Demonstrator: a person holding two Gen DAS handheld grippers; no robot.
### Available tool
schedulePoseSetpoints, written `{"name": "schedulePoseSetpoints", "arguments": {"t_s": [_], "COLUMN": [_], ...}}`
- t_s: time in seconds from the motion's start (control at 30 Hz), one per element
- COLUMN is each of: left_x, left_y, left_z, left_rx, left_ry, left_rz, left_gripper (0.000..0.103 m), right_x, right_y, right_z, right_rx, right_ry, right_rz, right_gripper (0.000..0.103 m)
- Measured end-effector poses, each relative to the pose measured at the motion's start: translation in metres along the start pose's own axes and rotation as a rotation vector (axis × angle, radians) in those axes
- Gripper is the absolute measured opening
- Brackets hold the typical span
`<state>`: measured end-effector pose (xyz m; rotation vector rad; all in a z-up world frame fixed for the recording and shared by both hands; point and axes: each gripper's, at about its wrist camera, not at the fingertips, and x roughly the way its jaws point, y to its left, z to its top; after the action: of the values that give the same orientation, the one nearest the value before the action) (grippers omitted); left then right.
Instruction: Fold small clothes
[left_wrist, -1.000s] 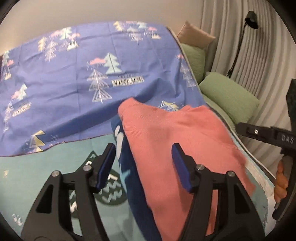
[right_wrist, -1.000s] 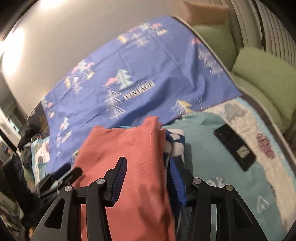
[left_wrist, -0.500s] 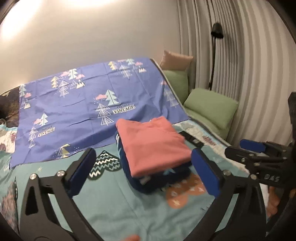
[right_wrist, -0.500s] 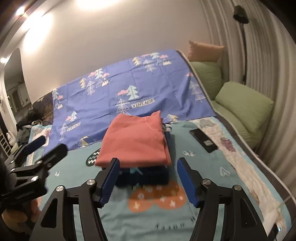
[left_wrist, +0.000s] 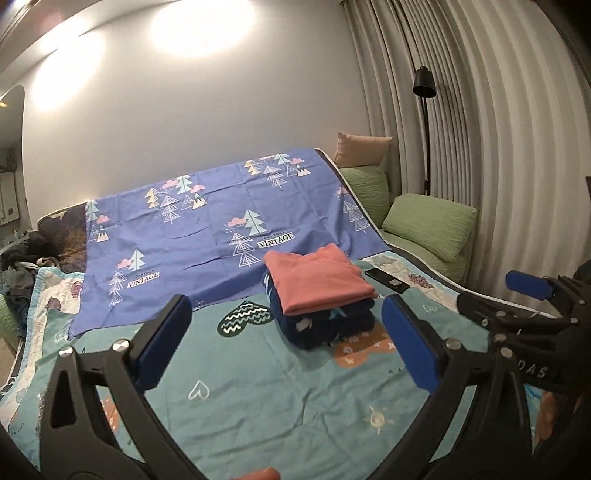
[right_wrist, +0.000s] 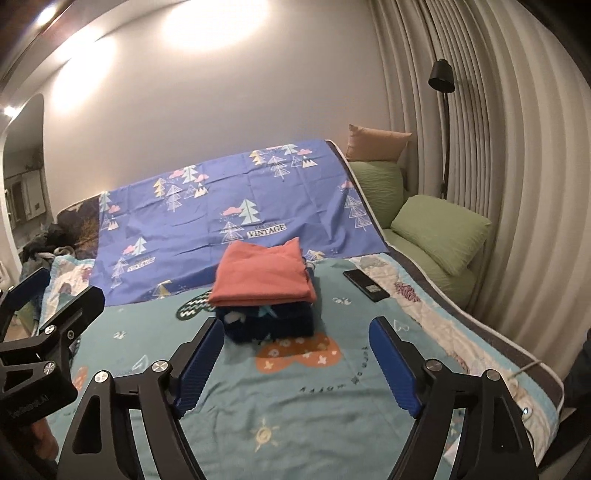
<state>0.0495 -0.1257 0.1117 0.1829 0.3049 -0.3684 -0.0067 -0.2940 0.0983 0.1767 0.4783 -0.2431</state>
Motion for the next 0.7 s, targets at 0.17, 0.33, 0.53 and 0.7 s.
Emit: {"name": "schedulePoseSetpoints", "arguments": {"t_s": [0.17, 0.33, 0.53, 0.7], "left_x": [-0.024, -0.035, -0.040, -0.045], "left_y": [0.008, 0.019, 0.029, 0.034], "left_z": [-0.014, -0.026, -0.037, -0.041], "left_rx": [-0.024, -0.070, -0.108, -0.119], "left_ry": [-0.014, 0.024, 0.055, 0.054], "left_rz": [0.023, 0.005, -0.004, 0.011], "left_gripper": [0.102, 0.102, 0.102, 0.102], "right_x": [-0.021, -0.033, -0.042, -0.045], "right_y": [0.011, 0.022, 0.034, 0.038], "right_z": [-0.018, -0.028, -0.034, -0.035], "right_rx": [0.003, -0.011, -0.023, -0.030], "right_ry": [-0.001, 0.004, -0.007, -0.016], "right_rz": [0.005, 0.000, -0.005, -0.008], "right_gripper": [0.083, 0.083, 0.084, 0.084]}}
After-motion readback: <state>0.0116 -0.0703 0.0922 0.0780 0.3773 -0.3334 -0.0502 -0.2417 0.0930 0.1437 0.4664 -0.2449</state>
